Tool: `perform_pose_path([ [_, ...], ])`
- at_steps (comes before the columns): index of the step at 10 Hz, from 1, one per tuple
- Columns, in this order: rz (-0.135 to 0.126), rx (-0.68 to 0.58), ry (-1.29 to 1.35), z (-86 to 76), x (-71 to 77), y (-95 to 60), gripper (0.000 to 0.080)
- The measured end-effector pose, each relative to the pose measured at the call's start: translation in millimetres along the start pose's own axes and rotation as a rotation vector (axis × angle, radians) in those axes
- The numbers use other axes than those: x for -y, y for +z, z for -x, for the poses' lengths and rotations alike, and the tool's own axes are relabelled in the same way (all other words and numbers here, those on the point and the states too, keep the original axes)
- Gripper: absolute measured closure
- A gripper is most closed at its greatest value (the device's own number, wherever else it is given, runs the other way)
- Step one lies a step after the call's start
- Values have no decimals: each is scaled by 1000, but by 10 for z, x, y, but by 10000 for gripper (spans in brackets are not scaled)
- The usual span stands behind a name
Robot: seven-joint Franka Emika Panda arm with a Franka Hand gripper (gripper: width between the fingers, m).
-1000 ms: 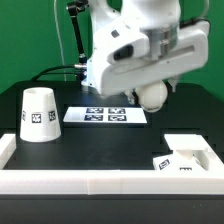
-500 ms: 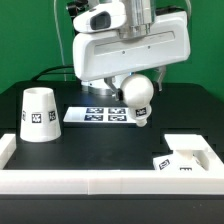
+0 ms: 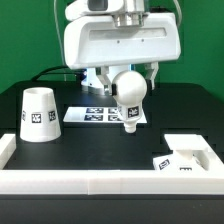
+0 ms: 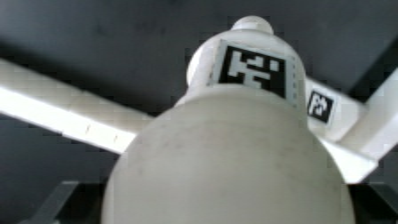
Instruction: Assemble lamp
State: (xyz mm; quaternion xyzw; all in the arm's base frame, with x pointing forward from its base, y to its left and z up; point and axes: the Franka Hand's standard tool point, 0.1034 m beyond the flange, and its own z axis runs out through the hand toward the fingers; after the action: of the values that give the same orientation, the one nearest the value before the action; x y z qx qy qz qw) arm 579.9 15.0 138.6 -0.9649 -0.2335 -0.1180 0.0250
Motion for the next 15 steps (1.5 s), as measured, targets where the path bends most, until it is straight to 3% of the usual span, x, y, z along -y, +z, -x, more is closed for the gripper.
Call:
perform_pose_path([
  [1, -2, -5, -7, -108, 17, -53, 219],
  [5, 4, -10, -28, -89, -9, -31, 219],
  [8, 28, -62, -84, -459, 8, -244, 219],
  [10, 26, -80, -100, -631, 47, -304, 219],
  [12, 40, -92, -98, -598, -5, -282, 219],
  [15, 55, -115, -102, -600, 39, -247, 219],
])
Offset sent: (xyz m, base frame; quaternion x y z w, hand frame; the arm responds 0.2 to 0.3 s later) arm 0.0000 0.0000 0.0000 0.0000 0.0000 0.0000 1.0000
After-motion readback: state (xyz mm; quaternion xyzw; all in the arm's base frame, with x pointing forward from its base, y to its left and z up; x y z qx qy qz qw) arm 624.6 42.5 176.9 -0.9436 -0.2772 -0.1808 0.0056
